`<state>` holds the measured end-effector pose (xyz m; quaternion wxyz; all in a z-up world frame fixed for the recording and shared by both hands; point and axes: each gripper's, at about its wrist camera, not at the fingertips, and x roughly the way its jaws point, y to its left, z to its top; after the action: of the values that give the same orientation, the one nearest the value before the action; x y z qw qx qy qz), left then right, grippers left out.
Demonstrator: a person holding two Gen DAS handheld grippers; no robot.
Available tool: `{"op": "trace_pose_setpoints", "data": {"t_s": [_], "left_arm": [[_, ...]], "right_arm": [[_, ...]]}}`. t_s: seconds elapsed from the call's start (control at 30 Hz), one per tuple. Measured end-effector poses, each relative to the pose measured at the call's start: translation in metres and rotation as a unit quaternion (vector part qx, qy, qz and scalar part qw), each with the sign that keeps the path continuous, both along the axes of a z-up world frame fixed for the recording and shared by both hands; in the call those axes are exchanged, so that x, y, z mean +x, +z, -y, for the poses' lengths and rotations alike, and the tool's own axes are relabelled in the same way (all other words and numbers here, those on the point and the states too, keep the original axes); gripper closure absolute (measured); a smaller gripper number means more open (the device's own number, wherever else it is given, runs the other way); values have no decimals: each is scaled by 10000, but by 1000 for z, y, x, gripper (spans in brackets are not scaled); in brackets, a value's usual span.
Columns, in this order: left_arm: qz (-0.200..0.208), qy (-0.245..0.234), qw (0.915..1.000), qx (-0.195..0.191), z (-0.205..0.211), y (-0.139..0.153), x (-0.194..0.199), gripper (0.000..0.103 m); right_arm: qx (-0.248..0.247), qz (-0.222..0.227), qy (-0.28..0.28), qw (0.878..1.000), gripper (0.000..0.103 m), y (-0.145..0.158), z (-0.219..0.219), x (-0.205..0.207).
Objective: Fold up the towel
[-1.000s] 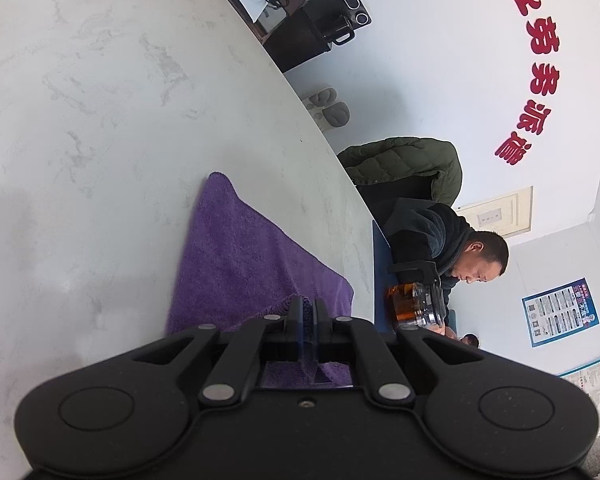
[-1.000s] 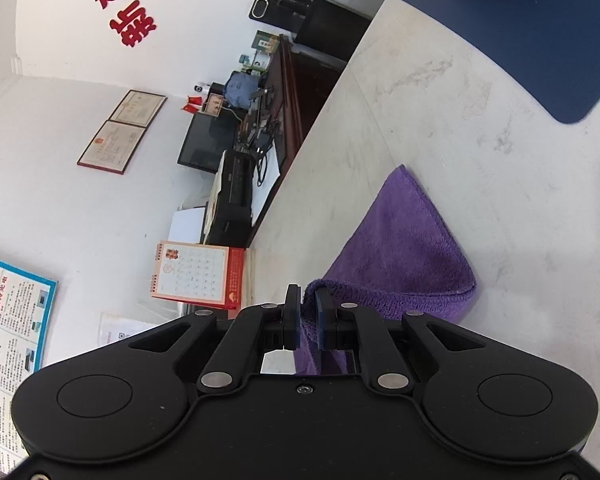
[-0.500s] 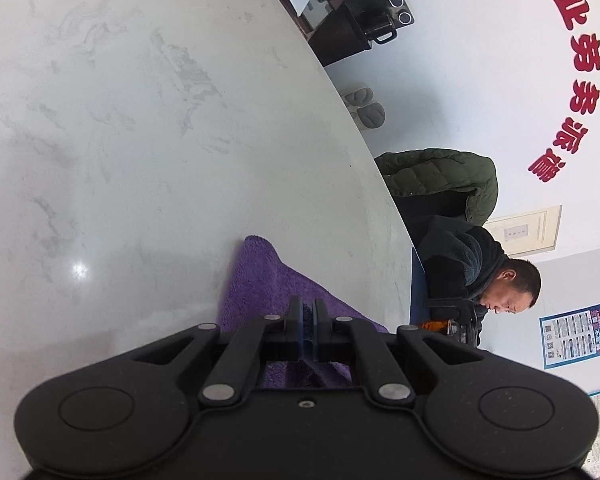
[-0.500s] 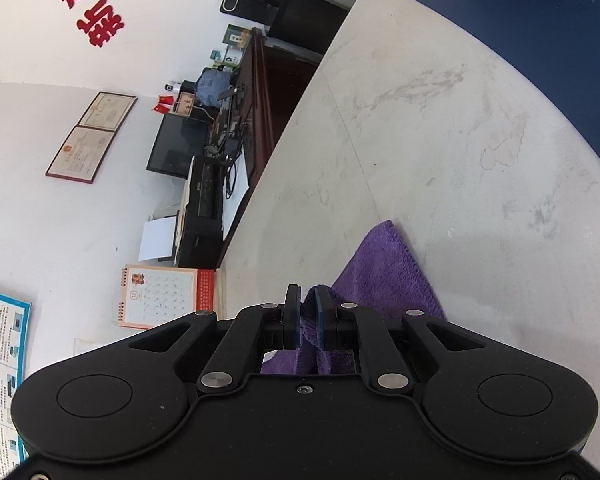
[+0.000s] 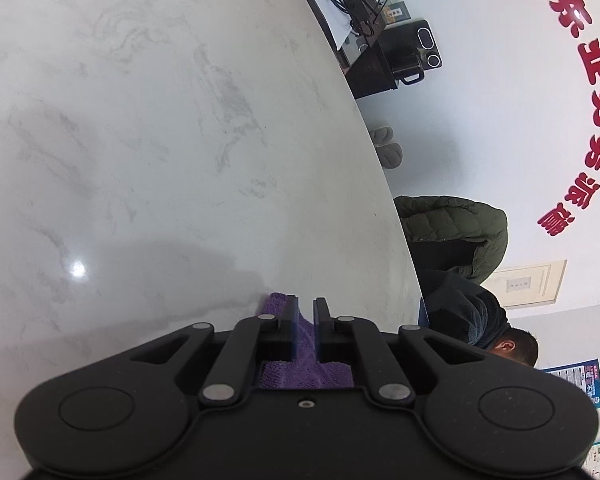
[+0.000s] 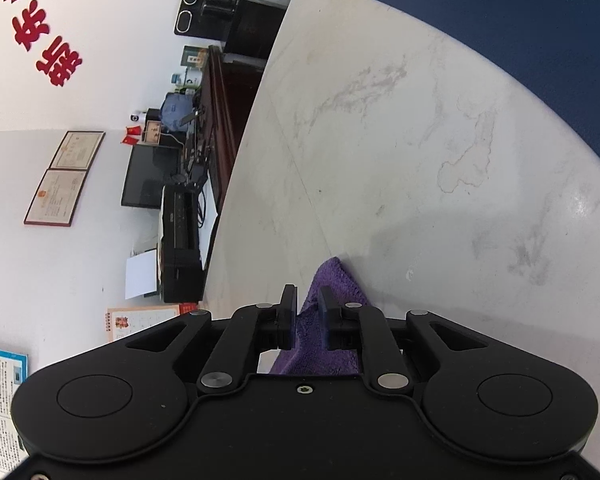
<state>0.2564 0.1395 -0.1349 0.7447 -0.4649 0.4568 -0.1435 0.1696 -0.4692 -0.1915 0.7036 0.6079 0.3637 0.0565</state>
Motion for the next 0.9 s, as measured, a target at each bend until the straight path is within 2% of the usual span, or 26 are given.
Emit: {"op": "trace_pose_setpoints", "data": {"t_s": [0.13,0.2,0.23,0.27,0.3,0.37,0.43,0.53,0.63,0.8,0.9], "left_arm": [[203,-228,9989,342,5,15,-7,97],[364,-523,9958,663,16,22,-10,96],[474,-727,9923,881,23,26,-11,95],[526,-856,9899,1002,28,28,-11,88],[604,-1070,9848,1231,37,29,-12,83],[722,-1365,9743,1642,52,31,-14,82],[841,-1646,9622,1998,63,30,-14,80],[945,-1851,9504,2314,73,28,-15,78],[1082,-2005,9407,2512,77,23,-16,78],[1306,-2089,9334,2608,79,23,-15,75],[1383,-2249,9222,2825,85,23,-11,73]], "right_arm": [[-102,283,-160,9994,91,9,3,-2],[-502,466,106,9976,78,24,-4,0],[-696,554,257,9957,77,31,-8,2],[-902,642,504,9926,76,38,-15,5],[-1184,757,877,9862,73,47,-28,9],[-1706,889,1513,9696,67,61,-51,16],[-2172,955,2048,9496,67,70,-72,20],[-2658,962,2618,9228,67,76,-95,20],[-2863,925,2962,9065,67,76,-109,14],[-2963,850,3227,8949,67,80,-116,2],[-2963,851,3274,8932,67,80,-115,-2]]}}
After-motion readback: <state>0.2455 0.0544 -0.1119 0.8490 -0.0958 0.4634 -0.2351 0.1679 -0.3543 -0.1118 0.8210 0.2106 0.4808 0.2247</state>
